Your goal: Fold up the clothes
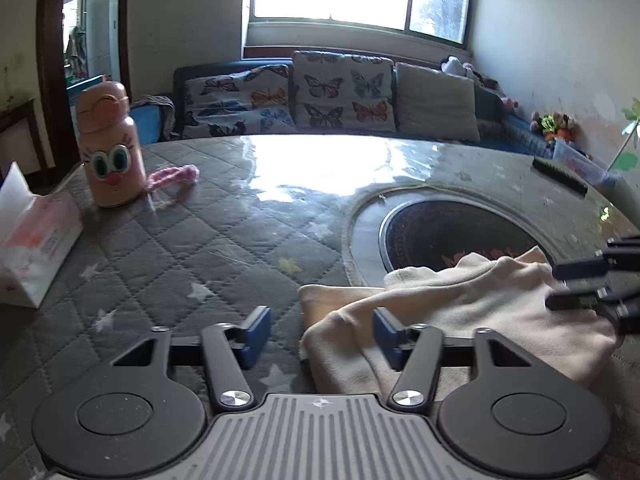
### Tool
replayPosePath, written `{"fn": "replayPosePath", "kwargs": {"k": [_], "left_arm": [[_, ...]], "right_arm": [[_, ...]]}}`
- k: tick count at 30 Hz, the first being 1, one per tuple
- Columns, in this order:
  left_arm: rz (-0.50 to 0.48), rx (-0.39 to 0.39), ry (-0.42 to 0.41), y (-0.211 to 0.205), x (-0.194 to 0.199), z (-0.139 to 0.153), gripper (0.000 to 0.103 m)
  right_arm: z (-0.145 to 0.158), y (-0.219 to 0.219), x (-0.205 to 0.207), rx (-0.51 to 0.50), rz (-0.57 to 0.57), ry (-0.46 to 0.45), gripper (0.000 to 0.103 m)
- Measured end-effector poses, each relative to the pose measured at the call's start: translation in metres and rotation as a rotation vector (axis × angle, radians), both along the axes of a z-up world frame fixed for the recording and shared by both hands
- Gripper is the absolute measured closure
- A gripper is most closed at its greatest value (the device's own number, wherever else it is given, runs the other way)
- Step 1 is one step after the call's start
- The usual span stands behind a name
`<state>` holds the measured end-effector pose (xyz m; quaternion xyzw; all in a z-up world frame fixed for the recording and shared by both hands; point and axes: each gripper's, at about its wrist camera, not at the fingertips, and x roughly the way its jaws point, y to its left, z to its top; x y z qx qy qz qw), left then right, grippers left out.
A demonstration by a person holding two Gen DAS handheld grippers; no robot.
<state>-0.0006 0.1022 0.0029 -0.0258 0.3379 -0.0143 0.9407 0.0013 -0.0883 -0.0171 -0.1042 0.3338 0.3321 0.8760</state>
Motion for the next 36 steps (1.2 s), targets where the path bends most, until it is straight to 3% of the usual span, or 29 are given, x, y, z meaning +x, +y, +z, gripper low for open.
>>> {"fn": "replayPosePath", "kwargs": {"k": [2,8,19,29,34,36], "left_arm": [[0.017,0.005,-0.006,0.003,-0.005,0.003,0.019],[0.049,-0.024,-0.02,0.011,-0.019,0.008,0.001],[0.14,-0.094,-0.021,0.037,-0.041,0.008,0.0],[0.166,-0.119,-0.027,0.048,-0.049,0.005,0.0],[0.168,-0.136,-0.029,0.048,-0.049,0.007,0.0],[0.164,-0.147,-0.027,0.046,-0.048,0.008,0.0]], "right_arm": [[0.005,0.011,-0.013,-0.004,0.054,-0.016,0.05],[0.008,0.052,-0.047,-0.027,0.211,-0.055,0.048],[0.002,0.125,-0.094,-0.058,0.455,-0.09,0.052],[-0.023,0.151,-0.096,-0.096,0.479,-0.054,0.049],[-0.019,0.152,-0.101,-0.122,0.479,-0.092,0.054],[-0.017,0.152,-0.102,-0.132,0.479,-0.107,0.064]]}}
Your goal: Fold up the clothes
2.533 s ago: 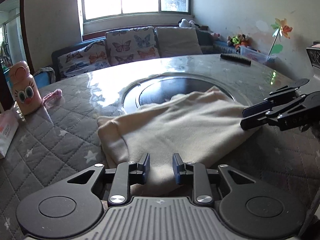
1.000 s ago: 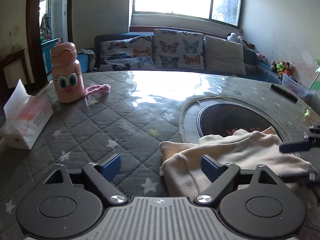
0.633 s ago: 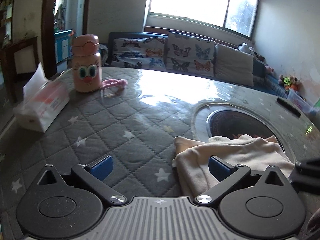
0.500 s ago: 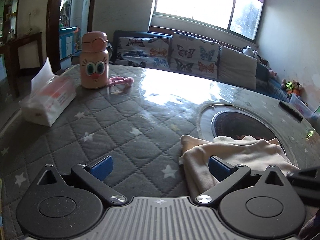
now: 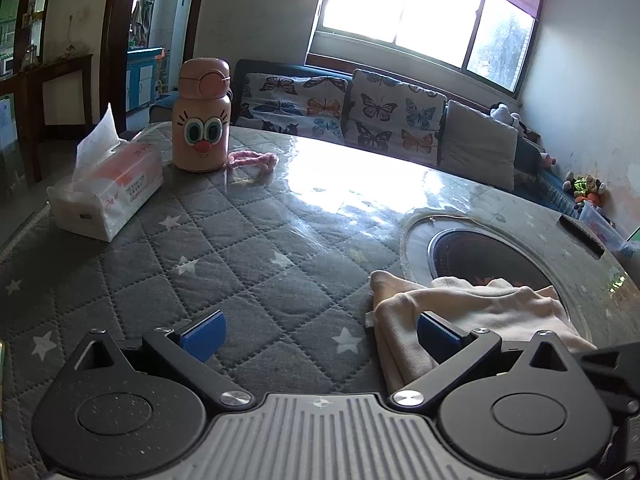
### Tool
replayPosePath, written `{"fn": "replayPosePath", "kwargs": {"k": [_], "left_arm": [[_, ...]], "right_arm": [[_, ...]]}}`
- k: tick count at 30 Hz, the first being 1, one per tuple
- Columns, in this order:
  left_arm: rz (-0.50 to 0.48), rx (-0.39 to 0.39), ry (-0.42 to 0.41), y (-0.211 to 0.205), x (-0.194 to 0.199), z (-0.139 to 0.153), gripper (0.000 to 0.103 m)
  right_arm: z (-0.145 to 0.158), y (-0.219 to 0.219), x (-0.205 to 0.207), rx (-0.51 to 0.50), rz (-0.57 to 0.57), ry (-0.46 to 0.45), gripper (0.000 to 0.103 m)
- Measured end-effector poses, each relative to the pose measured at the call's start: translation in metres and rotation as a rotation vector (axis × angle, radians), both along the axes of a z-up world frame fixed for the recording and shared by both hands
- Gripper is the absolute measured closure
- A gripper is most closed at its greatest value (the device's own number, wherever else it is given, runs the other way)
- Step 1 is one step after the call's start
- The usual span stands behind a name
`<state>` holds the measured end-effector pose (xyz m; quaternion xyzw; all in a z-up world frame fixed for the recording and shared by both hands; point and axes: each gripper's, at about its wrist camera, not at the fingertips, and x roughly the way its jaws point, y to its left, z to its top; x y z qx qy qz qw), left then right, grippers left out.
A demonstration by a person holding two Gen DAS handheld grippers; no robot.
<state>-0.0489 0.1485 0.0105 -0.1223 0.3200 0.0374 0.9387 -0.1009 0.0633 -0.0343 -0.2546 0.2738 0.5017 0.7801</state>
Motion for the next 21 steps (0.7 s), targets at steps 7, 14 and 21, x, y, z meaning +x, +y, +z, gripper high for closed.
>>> {"fn": "replayPosePath", "kwargs": {"k": [7,14,21], "left_arm": [[-0.035,-0.072,0.017,-0.013,0.005,-0.002,0.001],[-0.004,-0.251,0.09,-0.014,0.022,-0.013,0.01],[0.024,-0.369,0.133,-0.015,0.034,-0.021,0.025]], "right_arm": [[-0.005,0.002,-0.002,-0.002,-0.024,-0.031,0.088],[0.015,-0.018,0.015,0.096,-0.098,0.044,0.094],[0.032,-0.038,0.018,0.175,-0.123,0.085,0.094]]}}
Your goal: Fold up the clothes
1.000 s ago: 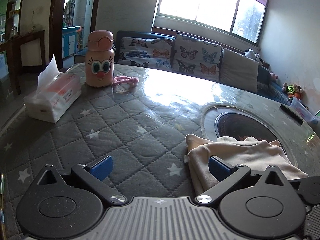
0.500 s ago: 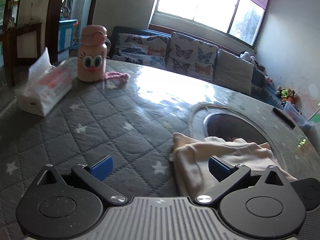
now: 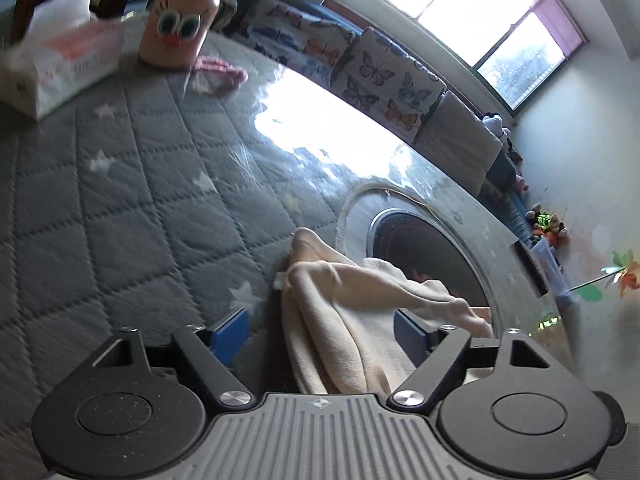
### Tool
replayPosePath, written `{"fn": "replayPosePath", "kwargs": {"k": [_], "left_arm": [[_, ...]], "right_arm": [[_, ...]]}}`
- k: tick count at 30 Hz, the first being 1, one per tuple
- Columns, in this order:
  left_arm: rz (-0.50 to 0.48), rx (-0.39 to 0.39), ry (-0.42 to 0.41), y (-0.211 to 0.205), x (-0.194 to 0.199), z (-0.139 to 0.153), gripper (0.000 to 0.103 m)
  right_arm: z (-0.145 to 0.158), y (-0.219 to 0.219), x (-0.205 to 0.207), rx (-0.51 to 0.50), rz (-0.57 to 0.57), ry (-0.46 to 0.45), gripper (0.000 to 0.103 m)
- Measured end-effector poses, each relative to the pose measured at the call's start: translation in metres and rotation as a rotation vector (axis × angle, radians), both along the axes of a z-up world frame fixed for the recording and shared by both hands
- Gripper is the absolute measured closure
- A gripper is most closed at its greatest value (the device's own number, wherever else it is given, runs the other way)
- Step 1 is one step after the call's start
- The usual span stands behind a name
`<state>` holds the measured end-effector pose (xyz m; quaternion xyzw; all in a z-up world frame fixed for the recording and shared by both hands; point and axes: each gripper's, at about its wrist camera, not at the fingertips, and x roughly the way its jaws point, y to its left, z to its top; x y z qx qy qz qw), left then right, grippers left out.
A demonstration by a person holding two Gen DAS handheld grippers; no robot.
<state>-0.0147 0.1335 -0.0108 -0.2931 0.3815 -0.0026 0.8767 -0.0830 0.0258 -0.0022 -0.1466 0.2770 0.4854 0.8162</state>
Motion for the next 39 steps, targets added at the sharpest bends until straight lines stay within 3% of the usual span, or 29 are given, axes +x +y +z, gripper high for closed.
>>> {"fn": "replayPosePath", "kwargs": {"k": [6,8,10,12,17,21,33,39], "left_arm": [[0.022,-0.076,0.028,-0.002,0.008,-0.005,0.031],[0.023,-0.08,0.031,-0.002,0.008,-0.007,0.049],[0.024,-0.084,0.034,-0.002,0.008,-0.008,0.075],[0.024,-0.088,0.036,-0.002,0.008,-0.01,0.082],[0.026,-0.099,0.044,-0.003,0.009,-0.014,0.086],[0.027,-0.102,0.047,-0.003,0.009,-0.016,0.086],[0.023,-0.083,0.05,-0.006,0.011,-0.016,0.086],[0.021,-0.07,0.052,-0.008,0.013,-0.015,0.086]], "right_arm": [[0.004,-0.013,-0.001,0.031,0.001,0.01,0.095],[0.003,-0.015,-0.002,0.037,0.007,0.014,0.095],[0.003,-0.017,-0.002,0.041,0.011,0.018,0.095],[0.003,-0.019,-0.003,0.044,0.012,0.021,0.095],[0.002,-0.029,0.0,0.058,0.003,0.048,0.094],[0.005,-0.054,0.005,0.078,-0.066,0.067,0.093],[-0.026,-0.14,0.087,-0.029,-0.489,0.063,0.091],[-0.043,-0.157,0.109,-0.065,-0.556,0.087,0.088]]}}
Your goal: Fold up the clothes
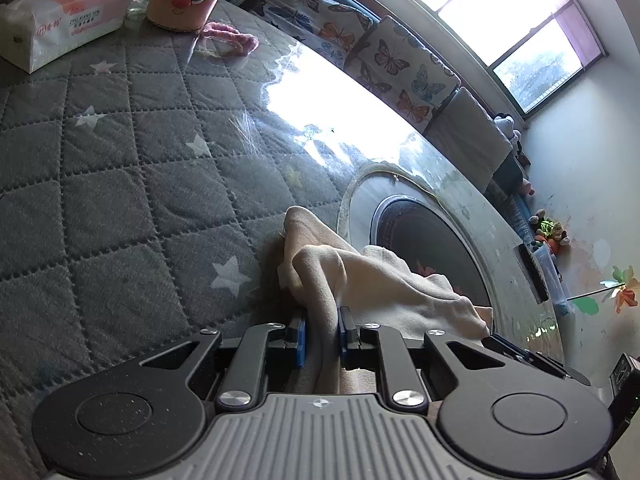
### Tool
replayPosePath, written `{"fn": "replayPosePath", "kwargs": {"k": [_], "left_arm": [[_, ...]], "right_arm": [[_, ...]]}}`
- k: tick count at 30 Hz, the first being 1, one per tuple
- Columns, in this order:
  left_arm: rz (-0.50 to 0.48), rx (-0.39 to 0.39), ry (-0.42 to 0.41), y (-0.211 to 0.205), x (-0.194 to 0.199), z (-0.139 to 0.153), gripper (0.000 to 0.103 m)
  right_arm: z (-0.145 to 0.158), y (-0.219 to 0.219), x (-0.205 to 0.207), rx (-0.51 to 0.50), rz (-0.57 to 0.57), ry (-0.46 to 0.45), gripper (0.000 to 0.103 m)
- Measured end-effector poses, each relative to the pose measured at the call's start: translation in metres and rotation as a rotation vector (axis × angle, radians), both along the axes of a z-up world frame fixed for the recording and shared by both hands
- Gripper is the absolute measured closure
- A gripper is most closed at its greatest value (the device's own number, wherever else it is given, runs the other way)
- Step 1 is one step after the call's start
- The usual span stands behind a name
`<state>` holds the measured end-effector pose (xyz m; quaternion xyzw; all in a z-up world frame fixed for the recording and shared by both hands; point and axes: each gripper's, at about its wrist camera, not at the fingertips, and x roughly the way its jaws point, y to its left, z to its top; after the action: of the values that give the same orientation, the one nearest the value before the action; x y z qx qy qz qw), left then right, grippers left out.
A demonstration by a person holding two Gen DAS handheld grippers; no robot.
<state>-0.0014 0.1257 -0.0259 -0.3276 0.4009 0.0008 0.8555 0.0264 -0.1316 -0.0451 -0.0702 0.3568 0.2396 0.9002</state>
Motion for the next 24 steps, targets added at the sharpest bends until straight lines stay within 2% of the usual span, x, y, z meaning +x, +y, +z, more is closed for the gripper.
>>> {"fn": "replayPosePath", "kwargs": {"k": [3,5,9,13,16,18,20,24], "left_arm": [[-0.001,0.002,0.0,0.0,0.001,0.0,0.086],[-0.003,0.004,0.0,0.0,0.001,0.0,0.086],[-0.008,0.008,0.001,-0.001,0.001,0.0,0.086],[-0.01,0.013,0.001,-0.001,0.002,0.001,0.086],[-0.012,0.018,-0.005,-0.001,0.001,0.003,0.086],[-0.013,0.022,-0.01,-0.001,0.001,0.004,0.086],[-0.014,0.025,-0.015,-0.001,0.0,0.005,0.086],[-0.016,0.033,-0.025,-0.001,-0.002,0.008,0.087]], "right_arm": [[0.002,-0.008,0.003,0.024,-0.024,0.005,0.082],[0.003,-0.013,0.007,0.052,-0.037,0.025,0.081],[0.0,-0.021,0.016,0.121,-0.056,0.08,0.071],[-0.004,-0.023,0.02,0.161,-0.058,0.117,0.07],[-0.004,-0.018,0.019,0.155,-0.046,0.113,0.072],[-0.004,-0.015,0.019,0.151,-0.038,0.11,0.085],[-0.004,-0.011,0.018,0.148,-0.032,0.105,0.092],[0.003,-0.006,0.013,0.148,-0.032,0.081,0.094]]}}
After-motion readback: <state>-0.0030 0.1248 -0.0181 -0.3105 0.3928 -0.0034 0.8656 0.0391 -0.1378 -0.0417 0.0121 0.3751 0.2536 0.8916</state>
